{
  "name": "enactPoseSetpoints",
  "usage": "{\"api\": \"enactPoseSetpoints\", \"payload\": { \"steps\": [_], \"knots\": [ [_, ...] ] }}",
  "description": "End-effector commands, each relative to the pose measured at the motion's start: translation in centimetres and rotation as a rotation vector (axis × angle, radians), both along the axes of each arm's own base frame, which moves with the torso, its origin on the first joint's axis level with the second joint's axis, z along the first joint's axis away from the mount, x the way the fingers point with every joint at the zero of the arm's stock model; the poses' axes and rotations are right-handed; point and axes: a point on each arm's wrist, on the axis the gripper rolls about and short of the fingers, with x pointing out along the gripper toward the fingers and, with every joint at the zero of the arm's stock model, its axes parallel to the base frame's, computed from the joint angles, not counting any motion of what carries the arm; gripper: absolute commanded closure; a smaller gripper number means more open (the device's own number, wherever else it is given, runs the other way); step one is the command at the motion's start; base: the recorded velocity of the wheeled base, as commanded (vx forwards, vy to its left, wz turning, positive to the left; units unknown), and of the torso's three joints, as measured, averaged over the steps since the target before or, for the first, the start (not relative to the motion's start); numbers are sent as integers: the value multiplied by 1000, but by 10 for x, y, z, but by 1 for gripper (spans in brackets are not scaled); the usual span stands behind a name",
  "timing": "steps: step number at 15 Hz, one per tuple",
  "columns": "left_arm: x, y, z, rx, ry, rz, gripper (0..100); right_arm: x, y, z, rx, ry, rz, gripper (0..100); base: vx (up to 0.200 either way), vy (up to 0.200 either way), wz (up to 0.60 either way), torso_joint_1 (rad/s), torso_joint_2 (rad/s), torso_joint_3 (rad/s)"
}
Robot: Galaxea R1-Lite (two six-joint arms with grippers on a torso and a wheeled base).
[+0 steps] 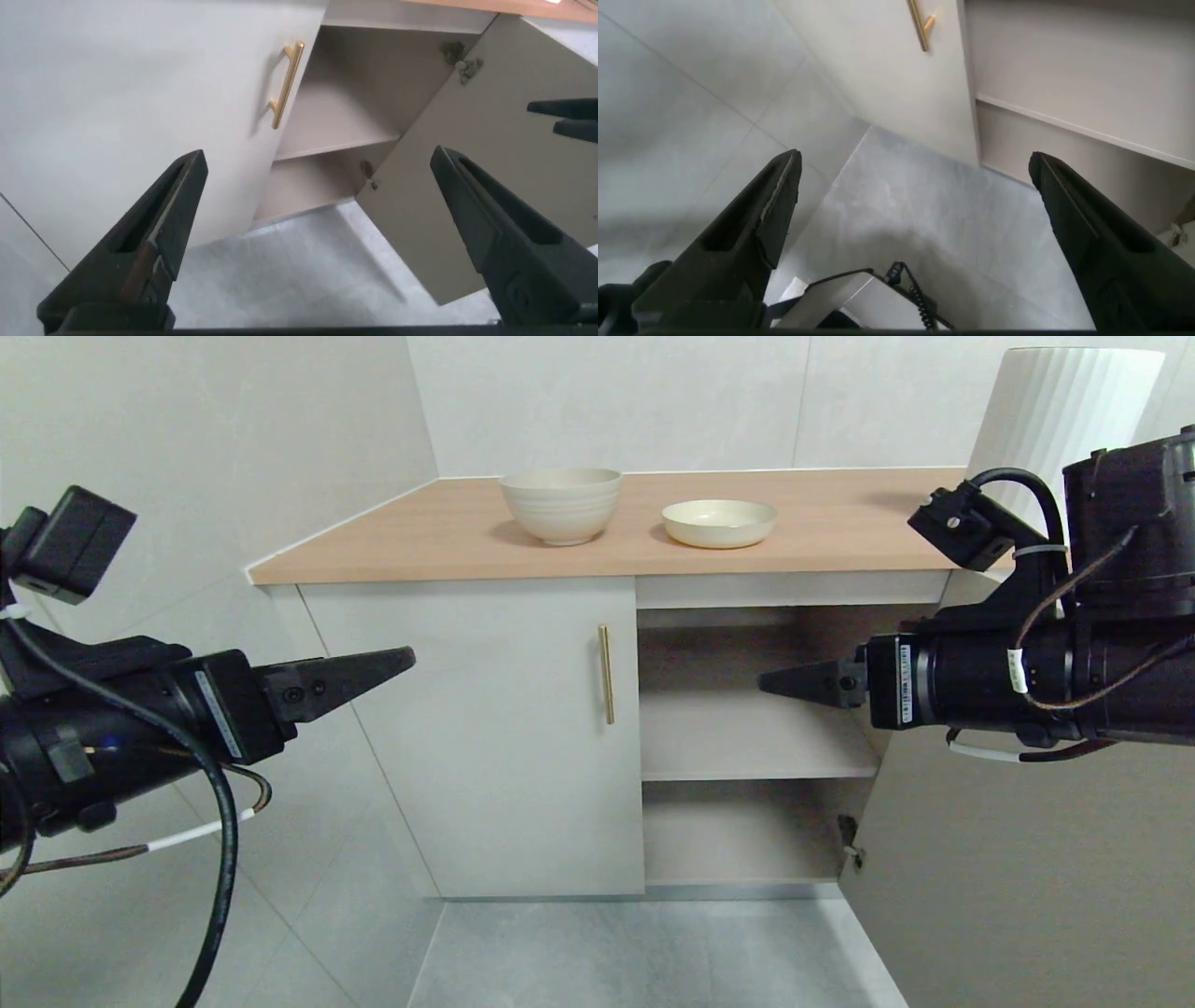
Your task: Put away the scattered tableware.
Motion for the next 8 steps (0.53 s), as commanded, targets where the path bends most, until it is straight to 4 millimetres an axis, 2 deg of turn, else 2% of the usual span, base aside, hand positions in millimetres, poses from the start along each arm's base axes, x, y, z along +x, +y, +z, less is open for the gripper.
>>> {"api": "enactPoseSetpoints", "payload": {
  "steps": [1,5,8],
  "knots": [
    [1,0,0,1,3,2,0,0,0,1,2,-2,-1,0,0,0,0,0,0,0],
    [0,0,2,0,-2,4,0,-6,0,2,-11,-14,-35,0,0,0,0,0,0,0],
    [2,0,1,7,23,7,0,-6,0,2,-12,-13,-35,0,200,0,0,-1,4,1]
  ]
}}
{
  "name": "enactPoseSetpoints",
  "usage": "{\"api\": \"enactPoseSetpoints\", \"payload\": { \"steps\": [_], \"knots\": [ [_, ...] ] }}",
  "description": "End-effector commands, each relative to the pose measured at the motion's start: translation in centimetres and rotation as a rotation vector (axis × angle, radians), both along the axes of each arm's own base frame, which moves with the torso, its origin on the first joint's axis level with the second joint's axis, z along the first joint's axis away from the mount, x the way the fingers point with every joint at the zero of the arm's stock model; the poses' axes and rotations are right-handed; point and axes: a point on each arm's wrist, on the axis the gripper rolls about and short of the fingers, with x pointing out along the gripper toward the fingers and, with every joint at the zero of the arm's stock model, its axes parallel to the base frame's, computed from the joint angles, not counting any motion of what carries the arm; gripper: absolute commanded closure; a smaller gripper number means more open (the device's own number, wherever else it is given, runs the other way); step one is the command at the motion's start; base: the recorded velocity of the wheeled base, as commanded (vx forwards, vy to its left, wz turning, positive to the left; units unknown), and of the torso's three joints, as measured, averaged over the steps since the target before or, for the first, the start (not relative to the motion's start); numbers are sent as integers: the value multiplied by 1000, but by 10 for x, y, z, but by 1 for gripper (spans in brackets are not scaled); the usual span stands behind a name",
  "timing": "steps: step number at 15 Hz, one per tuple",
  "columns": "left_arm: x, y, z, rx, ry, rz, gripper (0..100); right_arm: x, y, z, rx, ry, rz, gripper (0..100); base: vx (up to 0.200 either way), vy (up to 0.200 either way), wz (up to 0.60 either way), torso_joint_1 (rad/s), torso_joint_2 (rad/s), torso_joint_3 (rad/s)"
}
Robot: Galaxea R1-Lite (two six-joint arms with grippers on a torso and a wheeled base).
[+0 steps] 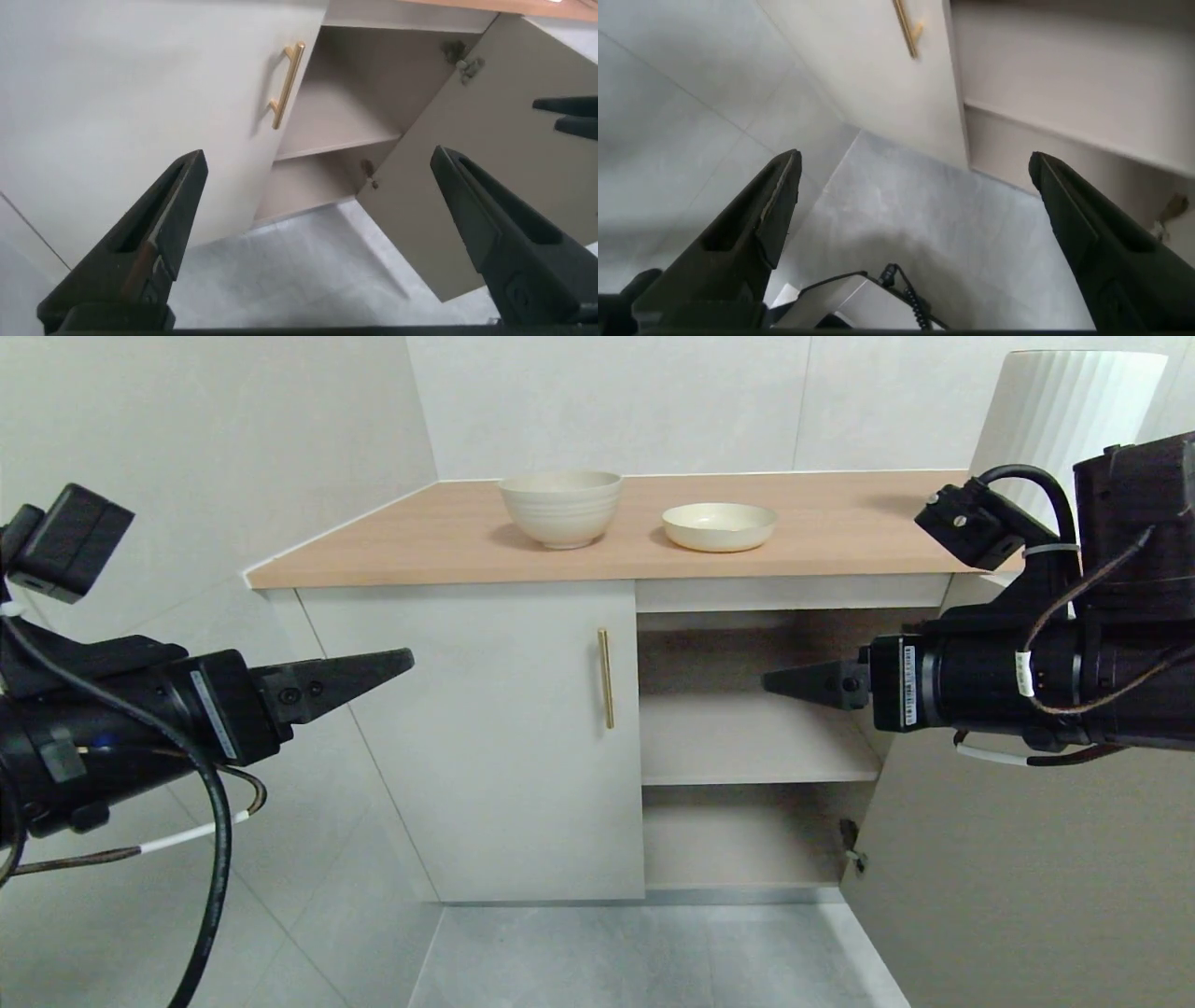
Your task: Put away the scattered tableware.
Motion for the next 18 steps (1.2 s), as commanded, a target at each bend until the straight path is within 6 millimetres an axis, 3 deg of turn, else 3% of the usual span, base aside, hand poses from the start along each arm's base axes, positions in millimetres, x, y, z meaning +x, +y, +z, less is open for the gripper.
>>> {"api": "enactPoseSetpoints", "payload": {
  "steps": [1,8,18],
  "knots": [
    [2,0,0,2,8,2,0,-1,0,1,2,-1,0,0,200,0,0,2,-12,2],
    [5,0,-1,5,25,6,0,-7,-5,4,26,0,6,0,200,0,0,5,0,2],
    [3,0,0,3,21,1,0,-10,-6,0,54,12,16,0,0,0,0,0,0,0]
  ]
}}
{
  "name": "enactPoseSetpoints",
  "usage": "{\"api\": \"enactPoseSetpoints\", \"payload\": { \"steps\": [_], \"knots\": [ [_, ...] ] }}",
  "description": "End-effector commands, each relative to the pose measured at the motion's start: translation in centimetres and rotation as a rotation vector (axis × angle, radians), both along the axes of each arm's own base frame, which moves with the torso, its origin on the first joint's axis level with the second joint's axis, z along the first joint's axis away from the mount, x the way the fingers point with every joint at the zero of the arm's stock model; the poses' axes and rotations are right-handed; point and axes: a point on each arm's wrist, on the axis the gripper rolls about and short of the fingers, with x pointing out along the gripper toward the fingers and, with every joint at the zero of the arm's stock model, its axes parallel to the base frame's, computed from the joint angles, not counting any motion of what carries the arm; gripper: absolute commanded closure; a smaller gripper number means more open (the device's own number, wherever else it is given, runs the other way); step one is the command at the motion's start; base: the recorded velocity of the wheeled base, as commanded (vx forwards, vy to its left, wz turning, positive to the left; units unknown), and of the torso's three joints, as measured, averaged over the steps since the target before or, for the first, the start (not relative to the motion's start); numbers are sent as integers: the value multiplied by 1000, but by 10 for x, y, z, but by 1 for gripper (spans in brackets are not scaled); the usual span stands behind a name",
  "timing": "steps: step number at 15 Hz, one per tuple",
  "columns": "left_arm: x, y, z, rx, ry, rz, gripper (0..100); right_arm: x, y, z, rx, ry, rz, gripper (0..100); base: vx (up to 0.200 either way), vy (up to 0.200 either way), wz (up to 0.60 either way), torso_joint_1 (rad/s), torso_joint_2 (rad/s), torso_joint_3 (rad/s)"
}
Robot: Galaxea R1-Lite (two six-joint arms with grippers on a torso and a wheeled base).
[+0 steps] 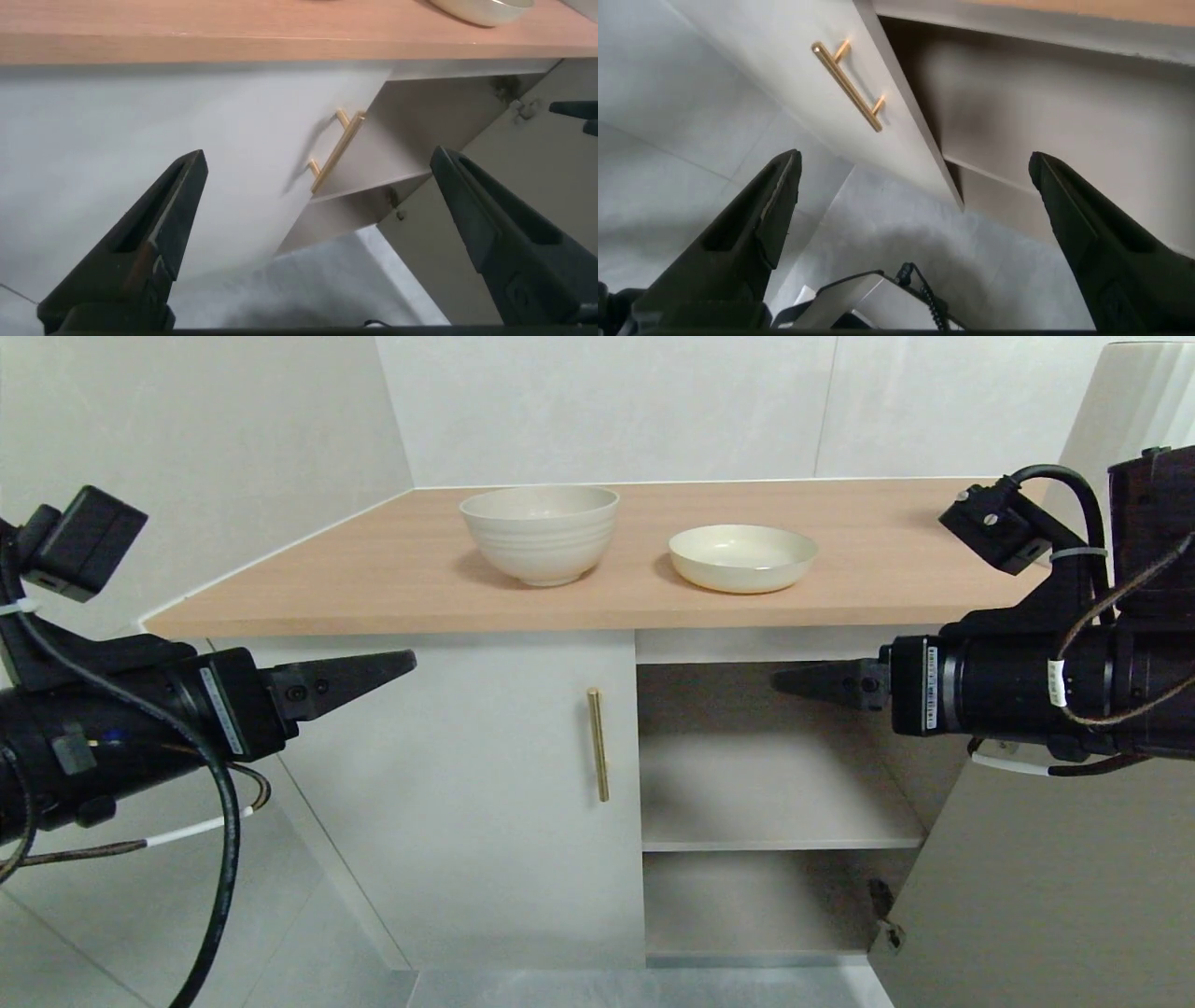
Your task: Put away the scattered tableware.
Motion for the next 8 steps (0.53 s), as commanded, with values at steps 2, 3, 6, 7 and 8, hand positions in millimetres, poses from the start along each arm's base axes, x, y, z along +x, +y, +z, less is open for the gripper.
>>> {"api": "enactPoseSetpoints", "payload": {
  "steps": [2,3,6,7,8],
  "knots": [
    [1,0,-1,1,6,-1,0,-3,-2,1,0,-5,4,0,0,0,0,0,0,0],
    [1,0,-1,1,6,-1,0,-4,-2,1,0,-5,5,0,0,0,0,0,0,0],
    [2,-1,-2,2,9,-3,0,-6,0,0,-2,-4,16,0,0,0,0,63,-204,-144],
    [2,-1,-2,2,9,-3,0,-7,0,-1,-6,-1,17,0,0,0,0,119,-203,-242],
    [2,-1,-2,2,11,-3,0,-7,-1,-1,-4,-5,19,0,0,0,0,154,-281,-276]
  ]
}}
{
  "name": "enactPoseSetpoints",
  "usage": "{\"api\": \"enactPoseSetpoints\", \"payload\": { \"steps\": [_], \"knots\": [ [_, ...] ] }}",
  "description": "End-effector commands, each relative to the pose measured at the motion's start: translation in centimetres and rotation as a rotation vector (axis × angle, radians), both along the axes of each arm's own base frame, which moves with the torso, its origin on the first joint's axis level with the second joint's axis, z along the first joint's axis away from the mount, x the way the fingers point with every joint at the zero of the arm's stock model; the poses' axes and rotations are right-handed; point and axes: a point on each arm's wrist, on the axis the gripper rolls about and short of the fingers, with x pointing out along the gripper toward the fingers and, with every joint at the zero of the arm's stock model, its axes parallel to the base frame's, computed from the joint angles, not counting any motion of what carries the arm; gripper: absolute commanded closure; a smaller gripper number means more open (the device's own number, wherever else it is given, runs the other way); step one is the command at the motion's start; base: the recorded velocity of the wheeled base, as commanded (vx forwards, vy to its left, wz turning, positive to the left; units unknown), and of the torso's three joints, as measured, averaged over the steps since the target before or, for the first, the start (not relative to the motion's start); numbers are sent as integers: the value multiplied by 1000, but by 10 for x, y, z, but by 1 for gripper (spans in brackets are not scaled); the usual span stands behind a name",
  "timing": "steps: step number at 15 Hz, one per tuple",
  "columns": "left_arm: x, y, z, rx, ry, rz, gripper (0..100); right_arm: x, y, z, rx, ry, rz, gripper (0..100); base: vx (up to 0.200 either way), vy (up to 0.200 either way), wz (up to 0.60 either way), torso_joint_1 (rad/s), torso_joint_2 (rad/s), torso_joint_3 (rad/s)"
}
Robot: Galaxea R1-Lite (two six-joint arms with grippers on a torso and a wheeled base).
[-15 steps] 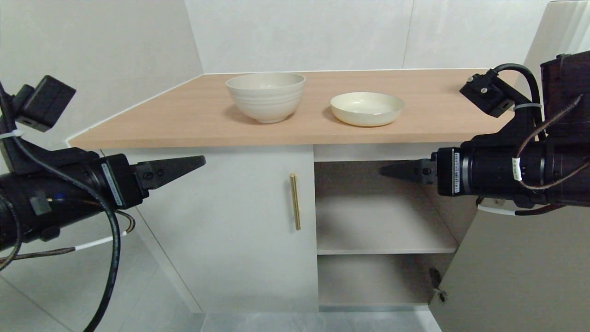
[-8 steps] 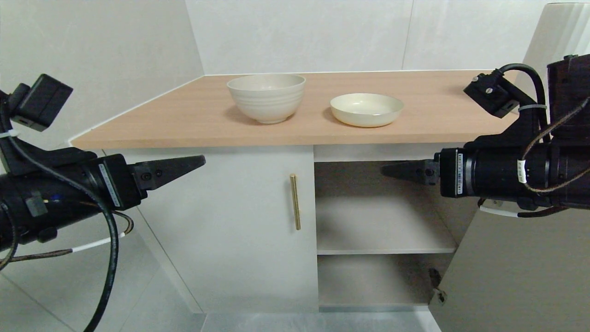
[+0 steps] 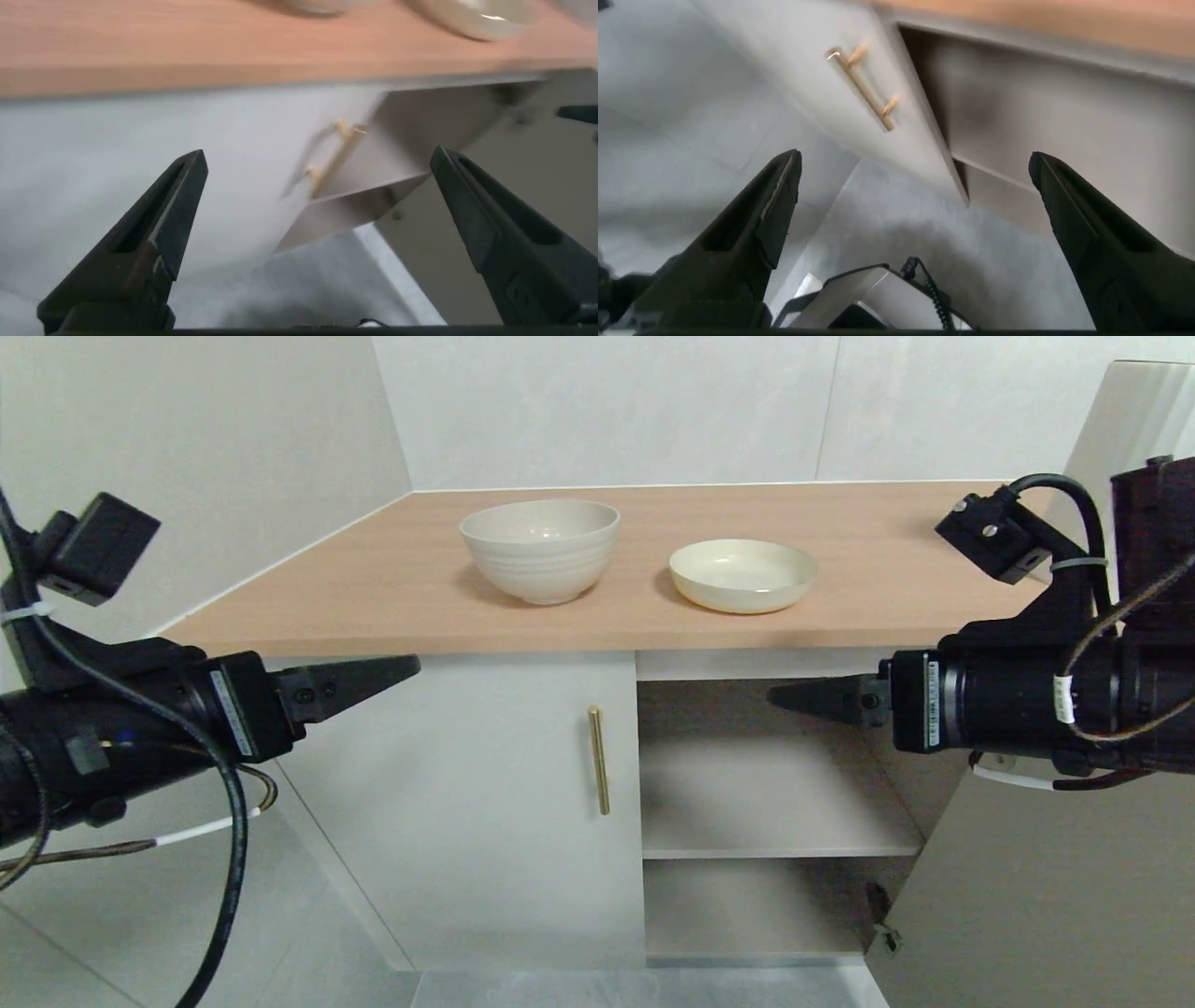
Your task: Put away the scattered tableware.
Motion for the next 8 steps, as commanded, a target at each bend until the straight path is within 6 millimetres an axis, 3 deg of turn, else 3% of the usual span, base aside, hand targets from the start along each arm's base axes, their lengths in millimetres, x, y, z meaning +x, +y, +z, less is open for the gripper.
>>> {"api": "enactPoseSetpoints", "payload": {
  "steps": [1,4,8],
  "knots": [
    [1,0,-1,0,1,-1,0,-2,-1,1,7,-7,2,0,0,0,0,183,-476,-281],
    [1,0,-1,1,4,-1,0,-1,-1,1,8,-10,2,0,0,0,0,69,-520,-269],
    [8,-2,-6,7,26,-1,0,-2,-1,1,10,-12,1,0,0,0,0,272,-472,-277]
  ]
}}
